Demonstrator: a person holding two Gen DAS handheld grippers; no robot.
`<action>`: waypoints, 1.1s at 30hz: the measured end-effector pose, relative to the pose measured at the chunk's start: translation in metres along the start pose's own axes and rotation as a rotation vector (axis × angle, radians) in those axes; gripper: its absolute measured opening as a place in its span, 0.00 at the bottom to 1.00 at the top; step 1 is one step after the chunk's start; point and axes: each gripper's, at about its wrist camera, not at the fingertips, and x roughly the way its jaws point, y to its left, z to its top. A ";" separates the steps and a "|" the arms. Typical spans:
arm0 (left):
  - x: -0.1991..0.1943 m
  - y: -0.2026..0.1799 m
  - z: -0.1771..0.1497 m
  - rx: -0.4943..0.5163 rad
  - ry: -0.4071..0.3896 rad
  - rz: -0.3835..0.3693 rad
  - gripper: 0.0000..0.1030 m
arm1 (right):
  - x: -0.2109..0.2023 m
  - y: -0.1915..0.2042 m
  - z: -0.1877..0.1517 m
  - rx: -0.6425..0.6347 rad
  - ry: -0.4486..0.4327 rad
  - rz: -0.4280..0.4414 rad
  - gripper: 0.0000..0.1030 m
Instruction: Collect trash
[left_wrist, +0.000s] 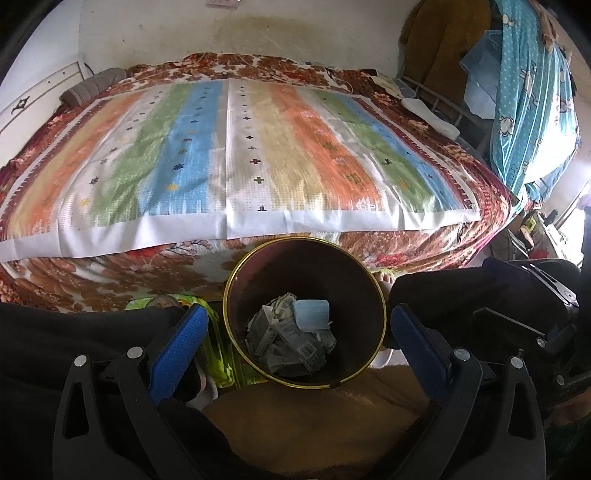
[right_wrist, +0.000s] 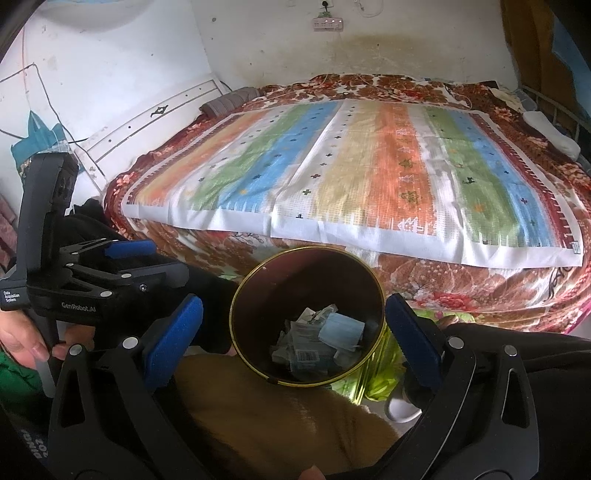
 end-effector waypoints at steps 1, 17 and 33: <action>0.000 -0.001 -0.001 0.005 0.003 -0.003 0.94 | 0.000 0.001 0.000 0.000 0.001 0.003 0.91; 0.001 -0.002 -0.002 0.009 0.010 0.000 0.94 | 0.001 0.000 0.000 0.007 0.004 0.013 0.91; 0.001 -0.001 -0.003 0.010 0.011 0.002 0.94 | 0.002 0.001 -0.001 0.010 0.006 0.015 0.91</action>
